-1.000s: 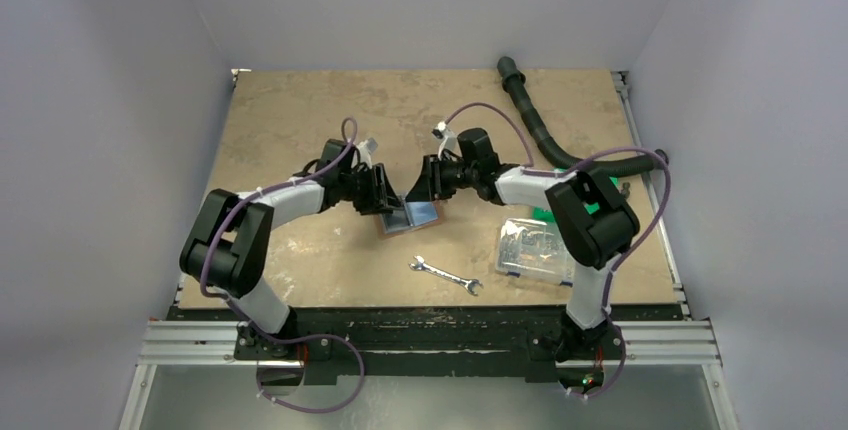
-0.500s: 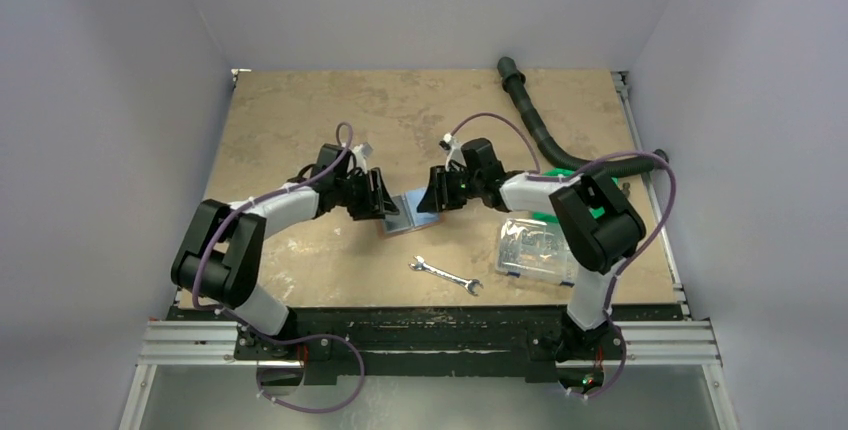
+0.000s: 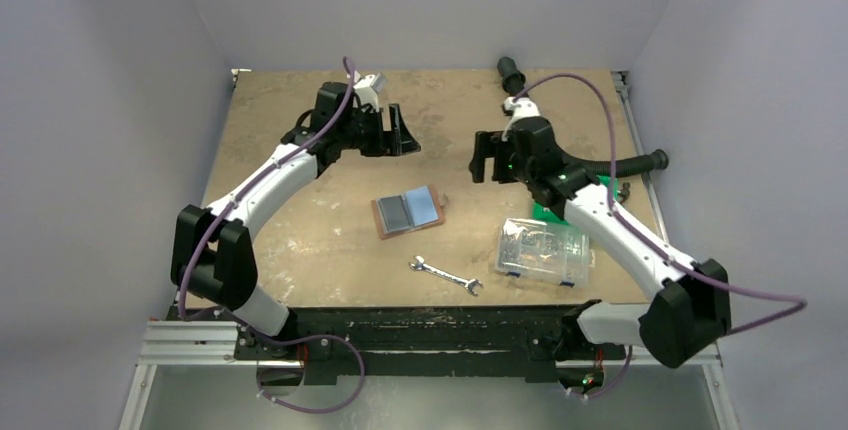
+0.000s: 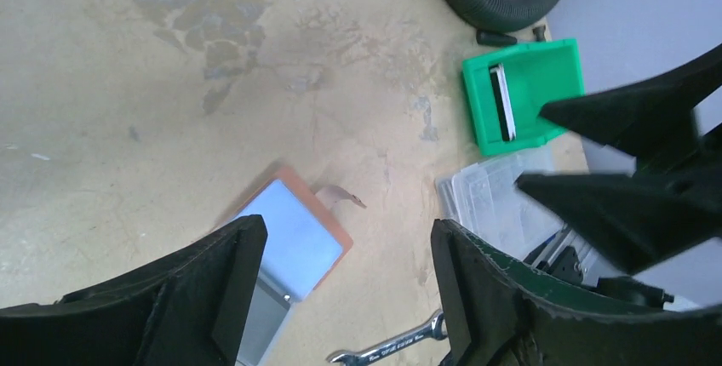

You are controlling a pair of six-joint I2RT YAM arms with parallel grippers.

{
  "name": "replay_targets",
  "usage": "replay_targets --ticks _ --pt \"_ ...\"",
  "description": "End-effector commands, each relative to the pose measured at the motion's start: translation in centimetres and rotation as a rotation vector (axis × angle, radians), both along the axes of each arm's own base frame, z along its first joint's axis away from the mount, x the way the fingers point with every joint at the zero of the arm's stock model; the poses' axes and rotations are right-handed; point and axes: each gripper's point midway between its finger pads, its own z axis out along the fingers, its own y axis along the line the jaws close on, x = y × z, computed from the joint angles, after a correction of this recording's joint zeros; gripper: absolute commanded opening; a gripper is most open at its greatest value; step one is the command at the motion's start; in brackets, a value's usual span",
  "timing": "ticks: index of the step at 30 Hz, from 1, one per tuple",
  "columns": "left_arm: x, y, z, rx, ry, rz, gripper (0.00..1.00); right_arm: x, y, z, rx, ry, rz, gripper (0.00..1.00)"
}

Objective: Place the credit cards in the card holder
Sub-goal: Pick up the credit card from the storage box.

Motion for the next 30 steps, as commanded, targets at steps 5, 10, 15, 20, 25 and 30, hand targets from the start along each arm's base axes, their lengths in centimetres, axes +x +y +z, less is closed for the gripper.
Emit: replay_targets --ticks 5,10,15,20,25,30 --pt "-2.3 -0.6 -2.2 0.078 -0.013 -0.142 0.78 -0.7 -13.1 -1.2 -0.072 0.073 -0.406 0.98" --pt "-2.8 -0.6 -1.2 0.094 -0.052 -0.150 0.80 -0.6 -16.6 -3.7 0.061 0.149 -0.481 0.98" --pt "-3.0 -0.8 -1.0 0.082 -0.053 -0.164 0.80 0.6 -17.2 -5.2 0.130 0.181 -0.476 0.98" --pt "-3.1 -0.9 -1.4 0.079 -0.046 -0.170 0.81 1.3 -16.9 -7.3 0.148 0.210 -0.454 0.97" --pt "-3.2 -1.0 -1.5 0.077 -0.039 -0.175 0.81 1.5 -17.0 -8.7 0.142 0.240 -0.446 0.96" --pt "-3.2 -1.0 -1.6 0.077 -0.037 -0.175 0.81 1.6 -16.5 -10.0 0.142 0.285 -0.411 0.94"
